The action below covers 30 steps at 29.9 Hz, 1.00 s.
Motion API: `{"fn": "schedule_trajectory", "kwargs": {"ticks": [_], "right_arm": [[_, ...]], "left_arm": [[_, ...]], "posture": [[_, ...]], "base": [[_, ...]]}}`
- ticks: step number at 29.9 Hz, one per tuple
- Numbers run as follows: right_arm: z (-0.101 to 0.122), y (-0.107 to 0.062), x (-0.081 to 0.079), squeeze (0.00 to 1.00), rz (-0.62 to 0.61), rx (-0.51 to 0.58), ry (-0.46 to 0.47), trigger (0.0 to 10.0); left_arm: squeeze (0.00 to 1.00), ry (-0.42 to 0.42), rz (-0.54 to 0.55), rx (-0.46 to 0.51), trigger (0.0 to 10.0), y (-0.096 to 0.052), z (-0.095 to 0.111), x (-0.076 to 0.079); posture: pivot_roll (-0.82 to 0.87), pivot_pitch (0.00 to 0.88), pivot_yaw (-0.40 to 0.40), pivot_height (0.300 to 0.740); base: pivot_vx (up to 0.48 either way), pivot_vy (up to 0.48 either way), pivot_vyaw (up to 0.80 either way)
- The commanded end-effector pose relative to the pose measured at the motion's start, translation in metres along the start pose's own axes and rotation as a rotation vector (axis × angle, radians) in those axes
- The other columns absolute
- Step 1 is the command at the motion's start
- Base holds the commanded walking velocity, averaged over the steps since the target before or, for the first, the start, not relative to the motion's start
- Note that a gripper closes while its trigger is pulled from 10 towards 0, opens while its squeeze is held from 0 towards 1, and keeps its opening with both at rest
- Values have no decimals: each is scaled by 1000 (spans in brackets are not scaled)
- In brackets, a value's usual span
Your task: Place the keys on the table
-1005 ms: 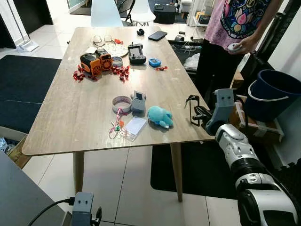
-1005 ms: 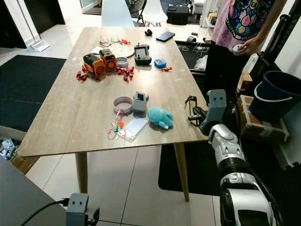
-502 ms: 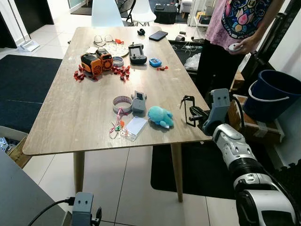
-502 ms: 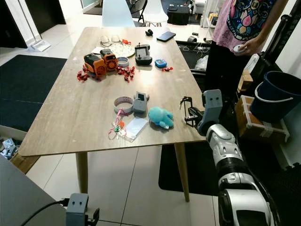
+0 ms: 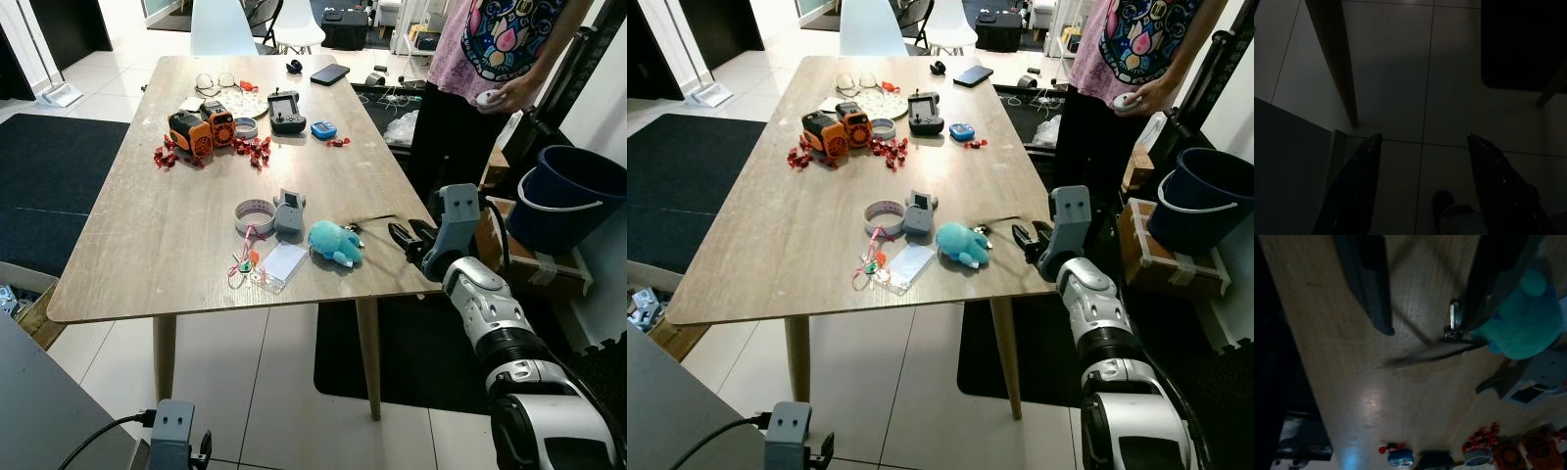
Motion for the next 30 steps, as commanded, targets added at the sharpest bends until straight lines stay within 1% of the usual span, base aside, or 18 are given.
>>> {"fn": "schedule_trajectory", "kwargs": {"ticks": [1, 2, 3, 9, 11, 13, 16, 17, 19, 20, 21, 22, 24, 25, 27, 28, 29, 30], "right_arm": [[9, 0, 6, 973, -30, 36, 3, 10000], [9, 0, 6, 973, -30, 36, 3, 10000], [14, -1, 9, 0, -52, 61, 5, 10000], [31, -3, 18, 0, -106, 151, 26, 10000], [49, -11, 36, 0, -203, 251, 48, 10000], [49, -11, 36, 0, -203, 251, 48, 10000], [66, -37, 84, 0, -444, 370, 87, 10000], [67, -47, 100, 0, -522, 389, 96, 10000], [60, -76, 137, 0, -687, 401, 124, 10000], [60, -76, 137, 0, -687, 401, 124, 10000], [56, -86, 148, 0, -732, 402, 128, 10000], [56, -86, 148, 0, -732, 402, 128, 10000], [45, -109, 169, 0, -830, 411, 156, 10000], [45, -109, 169, 0, -830, 411, 156, 10000], [23, -140, 190, 0, -962, 390, 142, 10000], [23, -140, 190, 0, -962, 390, 142, 10000], [11, -154, 199, 0, -1021, 362, 127, 10000], [-8, -170, 207, 0, -1083, 311, 114, 10000]], "left_arm": [[0, -19, -13, -25, 10000, -2, -7, 7], [0, -19, -13, -25, 10000, -2, -7, 7], [0, -18, -13, -23, 10000, -2, -6, 6], [0, -16, -12, -22, 10000, -2, -6, 6], [0, -15, -12, -21, 10000, -2, -6, 6], [0, -15, -12, -21, 10000, -2, -6, 6], [0, -14, -13, -21, 10000, -2, -6, 7], [0, -13, -14, -21, 10000, -3, -6, 7], [0, -12, -16, -24, 10000, -3, -7, 8], [0, -12, -16, -24, 10000, -3, -7, 8], [0, -12, -17, -25, 10000, -3, -7, 8], [0, -12, -17, -25, 10000, -3, -7, 8], [0, -9, -19, -28, 10000, -3, -8, 8], [0, -9, -19, -28, 10000, -3, -8, 8], [0, -7, -22, -32, 10000, -3, -9, 9], [0, -7, -22, -32, 10000, -3, -9, 9], [0, -7, -22, -34, 10000, -3, -9, 9], [0, -8, -22, -36, 10000, -3, -9, 9]], "posture": [[83, 73, -21, 740], [83, 73, -21, 740], [83, 73, -21, 740], [83, 72, -20, 740], [83, 71, -21, 740], [83, 71, -21, 740], [80, 69, -21, 740], [79, 68, -21, 740], [79, 67, -22, 740], [79, 67, -22, 740], [77, 65, -21, 740], [77, 65, -21, 740], [71, 62, -20, 740], [71, 62, -20, 740], [69, 60, -23, 740], [69, 60, -23, 740], [70, 58, -26, 740], [72, 57, -31, 740]], "base": [[0, 0, 0], [0, 0, 0], [0, 0, 0], [0, 0, 0], [0, 0, 0], [0, 0, 0], [0, 0, 0], [0, 0, 0], [0, 0, 0], [0, 0, 0], [0, 0, 0], [0, 0, 0], [0, 0, 0], [0, 0, 0], [0, 0, 0], [0, 0, 0], [0, 0, 0], [0, 0, 0]]}}
Point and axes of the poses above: a point about 5 cm out from each wrist's last joint towards the gripper, its own y axis pointing out of the wrist towards the gripper, its own z axis along the axis of the wrist's last joint, x = y × z, the point moved 5 cm from there along y, pointing out of the wrist towards the gripper, and after that the axes turned 13 degrees about y, right-handed, at the moved point
